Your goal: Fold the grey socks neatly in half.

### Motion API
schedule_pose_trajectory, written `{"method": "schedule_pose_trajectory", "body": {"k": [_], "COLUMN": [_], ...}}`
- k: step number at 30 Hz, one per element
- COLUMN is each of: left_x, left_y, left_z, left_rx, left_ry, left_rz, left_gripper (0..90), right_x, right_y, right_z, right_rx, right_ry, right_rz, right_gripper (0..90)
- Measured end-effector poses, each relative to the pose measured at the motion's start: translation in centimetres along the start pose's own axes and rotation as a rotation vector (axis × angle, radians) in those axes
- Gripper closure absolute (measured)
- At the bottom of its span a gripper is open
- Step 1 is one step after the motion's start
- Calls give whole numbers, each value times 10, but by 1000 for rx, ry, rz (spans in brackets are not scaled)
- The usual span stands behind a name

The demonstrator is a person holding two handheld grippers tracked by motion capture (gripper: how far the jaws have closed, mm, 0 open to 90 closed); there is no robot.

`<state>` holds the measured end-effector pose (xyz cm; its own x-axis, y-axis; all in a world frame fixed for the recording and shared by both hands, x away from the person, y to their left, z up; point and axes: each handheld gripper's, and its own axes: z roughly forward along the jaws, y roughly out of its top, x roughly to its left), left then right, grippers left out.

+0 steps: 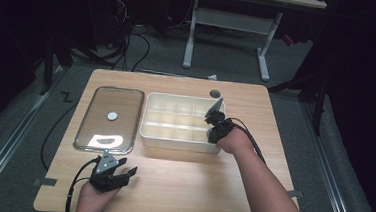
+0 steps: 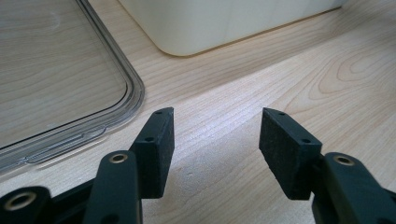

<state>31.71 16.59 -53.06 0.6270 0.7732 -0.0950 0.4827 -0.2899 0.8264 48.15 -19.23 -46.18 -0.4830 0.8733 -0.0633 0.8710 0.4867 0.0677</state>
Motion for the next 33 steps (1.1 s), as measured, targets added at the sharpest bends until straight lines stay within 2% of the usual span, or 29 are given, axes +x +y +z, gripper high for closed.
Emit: {"method": "schedule_pose_trajectory", "body": {"k": [2, 3, 9, 11, 14, 17, 27, 28, 31, 32, 33], "left_x": [0, 1, 1, 1, 1, 1, 0, 0, 0, 0, 0], "left_y": [0, 0, 1, 1, 1, 1, 1, 1, 1, 1, 0], "left_z": [0, -1, -2, -3, -2, -2, -2, -1, -1, -1, -1], "left_rx": [0, 2, -7, -5, -5, -8, -6, -6, -3, -3, -4], "left_ry": [0, -1, -2, -3, -5, -6, -8, -7, -8, -8, -7], "left_rz": [-3, -3, -6, -6, -5, -6, -7, -7, -6, -5, -5], "left_gripper": [460, 460, 460, 460, 460, 459, 459, 459, 459, 459, 459], "right_x": [0, 1, 2, 2, 2, -2, -6, -6, -11, -10, -11], "right_y": [0, -1, -1, 0, -1, -3, -4, -4, -2, -1, 1], "right_z": [0, -1, -3, -5, -9, -12, -32, -34, -44, -46, -47], "right_rx": [0, 2, -3, -9, -9, -24, -61, -61, -96, -99, -107], "right_ry": [1, 3, -1, -2, 8, 27, 43, 49, 58, 67, 65], "right_rz": [-2, 18, -3, -19, -3, -4, -11, 8, -1, 14, 1], "right_gripper": [716, 712, 674, 649, 590, 587, 570, 571, 578, 579, 586]}}
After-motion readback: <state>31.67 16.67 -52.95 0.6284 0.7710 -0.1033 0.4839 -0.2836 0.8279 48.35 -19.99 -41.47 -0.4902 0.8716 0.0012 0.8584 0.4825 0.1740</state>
